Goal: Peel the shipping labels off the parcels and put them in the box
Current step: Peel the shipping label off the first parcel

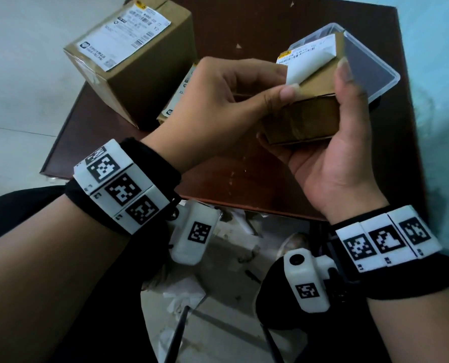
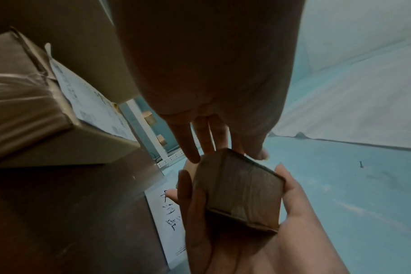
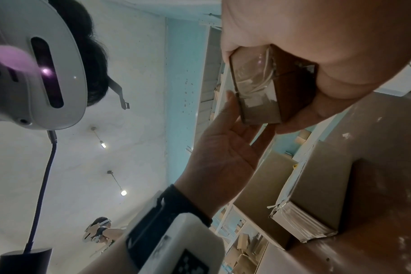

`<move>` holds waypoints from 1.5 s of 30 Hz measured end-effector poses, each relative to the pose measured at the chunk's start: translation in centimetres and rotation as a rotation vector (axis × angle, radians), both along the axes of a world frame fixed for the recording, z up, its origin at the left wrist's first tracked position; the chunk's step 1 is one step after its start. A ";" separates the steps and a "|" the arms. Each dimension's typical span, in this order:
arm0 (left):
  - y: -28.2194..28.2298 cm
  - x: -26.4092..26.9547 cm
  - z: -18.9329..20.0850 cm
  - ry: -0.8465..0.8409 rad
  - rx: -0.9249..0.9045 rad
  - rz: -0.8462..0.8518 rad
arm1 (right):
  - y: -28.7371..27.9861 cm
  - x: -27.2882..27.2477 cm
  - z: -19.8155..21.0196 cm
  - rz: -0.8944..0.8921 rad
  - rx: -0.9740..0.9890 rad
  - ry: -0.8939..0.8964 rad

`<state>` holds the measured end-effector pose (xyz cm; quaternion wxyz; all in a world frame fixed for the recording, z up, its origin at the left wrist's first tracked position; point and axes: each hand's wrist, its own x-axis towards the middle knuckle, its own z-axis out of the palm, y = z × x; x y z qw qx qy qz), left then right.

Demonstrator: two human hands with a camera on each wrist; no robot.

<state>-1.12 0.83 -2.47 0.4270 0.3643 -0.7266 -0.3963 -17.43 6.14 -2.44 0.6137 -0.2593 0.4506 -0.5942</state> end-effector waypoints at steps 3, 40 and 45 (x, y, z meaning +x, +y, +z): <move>-0.1 0.3 -0.1 -0.017 -0.024 0.023 | -0.1 0.1 0.1 0.016 0.023 0.042; 0.7 0.0 -0.1 -0.039 -0.155 0.192 | 0.1 0.4 -0.6 0.120 -0.119 0.166; 0.8 0.0 0.0 -0.043 -0.143 0.209 | 0.2 0.4 -0.3 0.126 -0.108 0.185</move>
